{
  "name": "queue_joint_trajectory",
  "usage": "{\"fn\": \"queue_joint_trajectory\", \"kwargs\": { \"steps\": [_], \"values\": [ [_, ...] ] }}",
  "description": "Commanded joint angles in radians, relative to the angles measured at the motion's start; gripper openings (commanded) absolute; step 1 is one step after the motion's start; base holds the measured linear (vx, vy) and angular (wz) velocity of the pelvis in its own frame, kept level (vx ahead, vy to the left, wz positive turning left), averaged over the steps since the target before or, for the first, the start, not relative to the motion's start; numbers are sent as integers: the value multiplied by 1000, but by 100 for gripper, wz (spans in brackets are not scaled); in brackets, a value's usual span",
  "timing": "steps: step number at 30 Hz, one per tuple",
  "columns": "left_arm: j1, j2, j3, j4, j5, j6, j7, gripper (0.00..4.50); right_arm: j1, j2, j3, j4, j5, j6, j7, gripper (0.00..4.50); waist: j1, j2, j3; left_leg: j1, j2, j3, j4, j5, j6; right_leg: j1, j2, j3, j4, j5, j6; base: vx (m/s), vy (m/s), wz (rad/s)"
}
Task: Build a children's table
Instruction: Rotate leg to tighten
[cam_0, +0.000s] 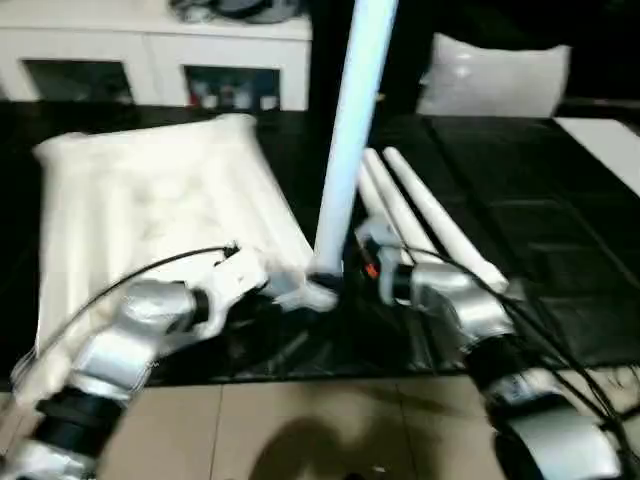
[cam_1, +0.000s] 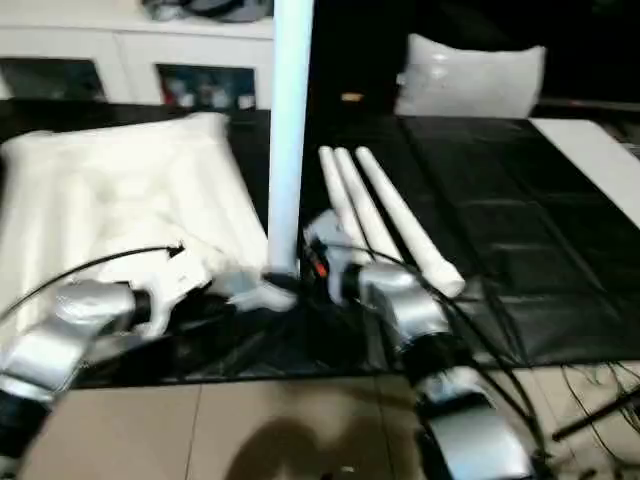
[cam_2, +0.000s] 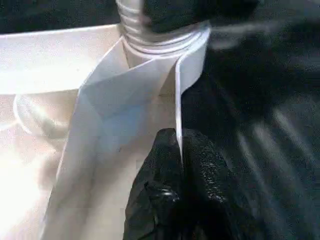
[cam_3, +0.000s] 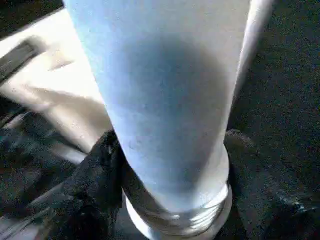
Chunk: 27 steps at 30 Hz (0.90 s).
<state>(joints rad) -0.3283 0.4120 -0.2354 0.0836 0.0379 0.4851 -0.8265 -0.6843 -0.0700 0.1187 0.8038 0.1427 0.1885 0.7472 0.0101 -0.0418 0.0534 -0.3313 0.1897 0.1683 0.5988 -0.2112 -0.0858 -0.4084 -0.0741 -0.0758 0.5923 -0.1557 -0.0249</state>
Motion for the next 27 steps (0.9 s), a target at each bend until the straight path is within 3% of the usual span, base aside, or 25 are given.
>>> {"fn": "queue_joint_trajectory", "kwargs": {
  "steps": [1, 4, 7, 8, 11, 15, 17, 19, 22, 24, 25, 27],
  "values": [
    [-31, -99, -33, -72, 9, 52, 89, 0, -20, 64, -18, 96, -7, 43, -135, 266, 4, 13, -45, 0, 29, -23, -79, -358, -5, 27, -70, 32, -110, -677, -74, 0, 0, 0],
    [-52, -157, -38, -69, 33, 74, 161, 0, -36, 85, -33, 127, -12, 34, -205, 266, 4, 12, -49, 2, 25, -20, -76, -355, 8, 26, -69, 30, -112, -651, -74, 0, 0, 0],
    [-80, -183, -58, -31, 67, 60, 217, 0, -44, 95, -51, 145, -8, -20, -217, 266, 7, 14, -52, -6, 31, -21, -83, -347, 18, 30, -66, 30, -103, -564, -94, 0, 0, 0],
    [-81, -181, -59, -29, 71, 59, 218, 0, -45, 94, -54, 146, -8, -24, -219, 322, 10, 15, -53, -7, 32, -20, -83, -339, 21, 32, -68, 33, -99, -535, -108, 0, 0, 0],
    [-87, -146, -52, -4, 91, 43, 219, 0, -37, 72, -76, 129, 8, -46, -181, 342, 16, 18, -56, -11, 35, -18, -86, -317, 24, 36, -67, 37, -90, -459, -136, 0, 0, 0],
    [-92, -101, -47, 33, 113, -23, 196, 0, -14, 24, -81, 74, 12, -78, -103, 383, 31, 17, -65, -17, 36, -11, -81, -220, 39, 45, -66, 43, -70, -304, -184, 0, 0, 0],
    [-92, -63, -52, 54, 104, -60, 159, 0, 12, -29, -80, 17, 19, -107, -18, 403, 35, 17, -72, -26, 35, -8, -74, -146, 54, 52, -66, 44, -56, -209, -207, 0, 0, 0],
    [-89, -33, -59, 64, 97, -86, 120, 0, 29, -72, -73, -26, 26, -120, 53, 423, 44, 19, -71, -27, 35, -6, -70, -96, 80, 55, -65, 42, -47, -130, -231, 0, 0, 0],
    [-81, 11, -76, 70, 85, -125, 55, 0, 47, -128, -60, -79, 36, -128, 152, 444, 48, 19, -72, -26, 36, -4, -69, -82, 91, 58, -65, 41, -41, -94, -251, 0, 0, 0],
    [-77, 25, -81, 71, 81, -142, 34, 0, 51, -145, -53, -95, 39, -126, 184, 444, 48, 18, -70, -24, 38, -4, -70, -96, 91, 57, -66, 41, -43, -110, -252, 0, 0, 0],
    [-69, 62, -101, 77, 79, -192, -24, 0, 56, -184, -28, -121, 34, -128, 258, 444, 49, 23, -68, -22, 38, -5, -71, -108, 85, 56, -66, 41, -45, -128, -252, 0, 0, 0],
    [-65, 82, -115, 80, 82, -221, -55, 0, 57, -201, -14, -129, 28, -133, 290, 444, 49, 20, -66, -22, 39, -5, -72, -137, 81, 56, -67, 40, -50, -168, -245, 0, 0, 0]
  ]
}}
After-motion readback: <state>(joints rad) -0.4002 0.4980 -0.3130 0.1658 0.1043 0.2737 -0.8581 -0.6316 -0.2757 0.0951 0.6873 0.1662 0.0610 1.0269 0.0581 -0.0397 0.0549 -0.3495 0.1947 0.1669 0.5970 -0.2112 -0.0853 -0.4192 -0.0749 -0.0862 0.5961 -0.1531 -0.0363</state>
